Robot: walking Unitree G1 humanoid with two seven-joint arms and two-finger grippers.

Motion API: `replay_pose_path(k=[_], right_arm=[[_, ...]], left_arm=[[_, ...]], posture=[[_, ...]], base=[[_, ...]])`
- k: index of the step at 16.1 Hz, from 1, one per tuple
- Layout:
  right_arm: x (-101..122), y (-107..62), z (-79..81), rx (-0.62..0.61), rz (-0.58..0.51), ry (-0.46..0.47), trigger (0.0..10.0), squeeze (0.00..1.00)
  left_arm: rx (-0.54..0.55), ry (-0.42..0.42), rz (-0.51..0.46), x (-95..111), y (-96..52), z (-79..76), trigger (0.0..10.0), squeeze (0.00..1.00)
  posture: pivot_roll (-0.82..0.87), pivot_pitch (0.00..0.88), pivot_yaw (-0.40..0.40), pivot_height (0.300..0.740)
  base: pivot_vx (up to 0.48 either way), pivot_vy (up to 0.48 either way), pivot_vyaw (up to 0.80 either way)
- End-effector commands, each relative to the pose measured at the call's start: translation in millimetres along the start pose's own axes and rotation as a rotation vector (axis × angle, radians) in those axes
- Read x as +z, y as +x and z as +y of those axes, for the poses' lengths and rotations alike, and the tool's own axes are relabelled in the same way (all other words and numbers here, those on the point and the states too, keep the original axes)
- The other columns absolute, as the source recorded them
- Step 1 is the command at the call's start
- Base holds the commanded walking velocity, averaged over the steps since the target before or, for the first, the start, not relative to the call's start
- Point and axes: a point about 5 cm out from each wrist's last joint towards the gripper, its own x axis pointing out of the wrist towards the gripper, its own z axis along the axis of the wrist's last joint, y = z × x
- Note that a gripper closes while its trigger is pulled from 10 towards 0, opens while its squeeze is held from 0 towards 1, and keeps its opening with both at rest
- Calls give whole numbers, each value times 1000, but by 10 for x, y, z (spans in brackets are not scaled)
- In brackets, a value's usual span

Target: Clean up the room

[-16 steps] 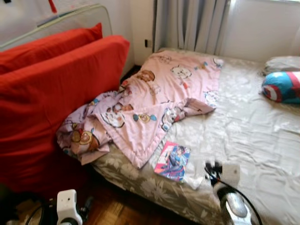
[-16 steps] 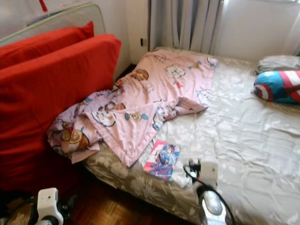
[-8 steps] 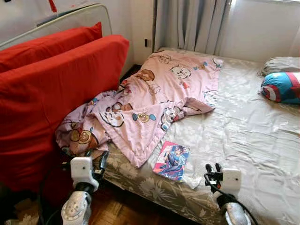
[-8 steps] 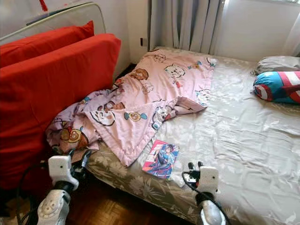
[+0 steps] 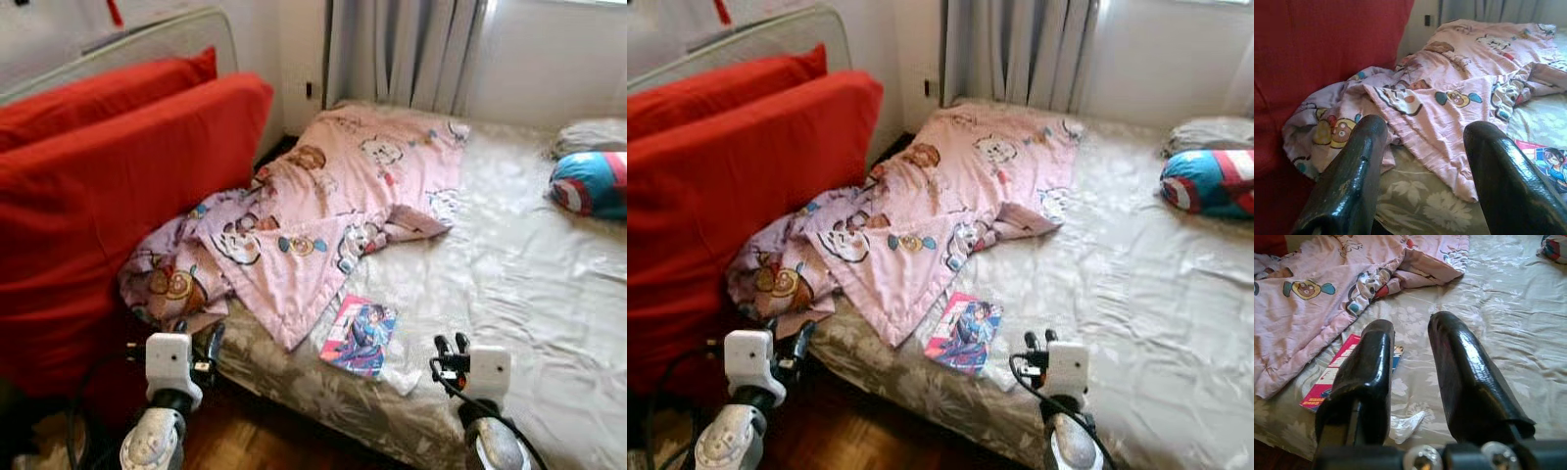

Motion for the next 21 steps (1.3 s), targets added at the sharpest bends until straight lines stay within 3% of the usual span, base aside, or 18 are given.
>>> replay_pose_path(k=[1,7,9,15,17,21], right_arm=[[30,21,11,3,-2,-7,10000,0],[-4,19,56,21,39,-48,10000,0],[15,32,67,5,30,-35,10000,0],[-23,32,117,37,65,-39,10000,0],[-1,34,134,42,45,-39,10000,0],[21,44,140,40,32,-32,10000,0]], left_arm=[[-8,0,4,25,0,-13,10000,0],[-24,2,42,87,-4,-33,10000,0],[-30,-40,19,135,43,-59,10000,0],[-31,-51,24,154,47,-66,10000,0],[-22,-60,29,154,49,-63,10000,0],[-24,-70,34,153,59,-69,10000,0]], posture=[[-24,0,-11,740],[-28,14,-14,686],[-31,16,-14,686],[-30,20,-14,676],[-29,21,-15,656],[-26,22,-17,656]], base=[[0,0,0],[0,0,0],[0,0,0],[0,0,0],[0,0,0],[0,0,0]])
